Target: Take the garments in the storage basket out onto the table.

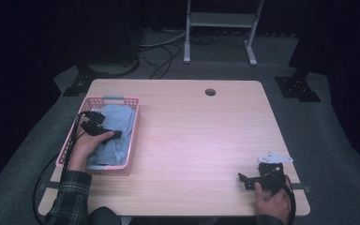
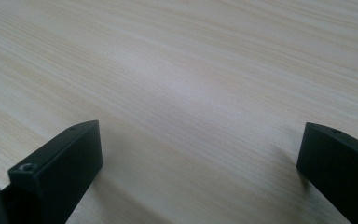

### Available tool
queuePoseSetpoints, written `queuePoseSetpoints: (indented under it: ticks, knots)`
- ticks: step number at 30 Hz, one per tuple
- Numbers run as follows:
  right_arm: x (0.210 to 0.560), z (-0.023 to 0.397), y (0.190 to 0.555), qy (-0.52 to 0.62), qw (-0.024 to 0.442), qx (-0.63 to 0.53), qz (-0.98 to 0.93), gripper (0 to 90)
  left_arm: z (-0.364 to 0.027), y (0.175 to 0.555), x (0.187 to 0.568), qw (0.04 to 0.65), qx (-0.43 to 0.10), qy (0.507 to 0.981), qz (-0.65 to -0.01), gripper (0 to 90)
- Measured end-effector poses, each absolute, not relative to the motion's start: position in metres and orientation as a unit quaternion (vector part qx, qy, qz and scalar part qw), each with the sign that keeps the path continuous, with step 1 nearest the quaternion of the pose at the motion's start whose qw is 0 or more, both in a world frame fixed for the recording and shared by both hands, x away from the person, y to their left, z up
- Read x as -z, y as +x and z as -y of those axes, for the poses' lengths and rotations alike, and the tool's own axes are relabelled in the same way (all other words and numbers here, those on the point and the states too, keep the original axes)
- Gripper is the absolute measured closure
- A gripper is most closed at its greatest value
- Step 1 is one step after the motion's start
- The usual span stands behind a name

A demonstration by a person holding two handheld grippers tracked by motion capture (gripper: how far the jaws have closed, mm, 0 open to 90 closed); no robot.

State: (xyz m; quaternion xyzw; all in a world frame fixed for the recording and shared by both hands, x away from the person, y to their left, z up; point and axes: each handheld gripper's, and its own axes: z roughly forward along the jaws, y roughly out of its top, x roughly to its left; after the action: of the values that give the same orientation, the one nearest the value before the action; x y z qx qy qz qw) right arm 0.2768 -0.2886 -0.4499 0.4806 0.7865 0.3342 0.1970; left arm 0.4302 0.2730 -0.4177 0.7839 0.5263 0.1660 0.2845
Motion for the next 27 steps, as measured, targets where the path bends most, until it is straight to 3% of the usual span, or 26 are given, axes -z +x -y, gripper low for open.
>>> queuePoseSetpoints:
  ticks: [17,22,27]
  knots:
    - [0.4499,0.2888,0.2769,0.483,0.198,-0.334,-0.785,0.0,-0.2712,0.4306,0.4183,0.275,-0.169,0.782,-0.534,1.8]
    - [0.4499,0.2888,0.2769,0.483,0.198,-0.334,-0.785,0.0,-0.2706,0.4288,0.4175,0.274,-0.175,0.780,-0.535,8.8]
    - [0.4499,0.2888,0.2769,0.483,0.198,-0.334,-0.785,0.0,-0.2696,0.4253,0.4156,0.281,-0.185,0.775,-0.534,23.0]
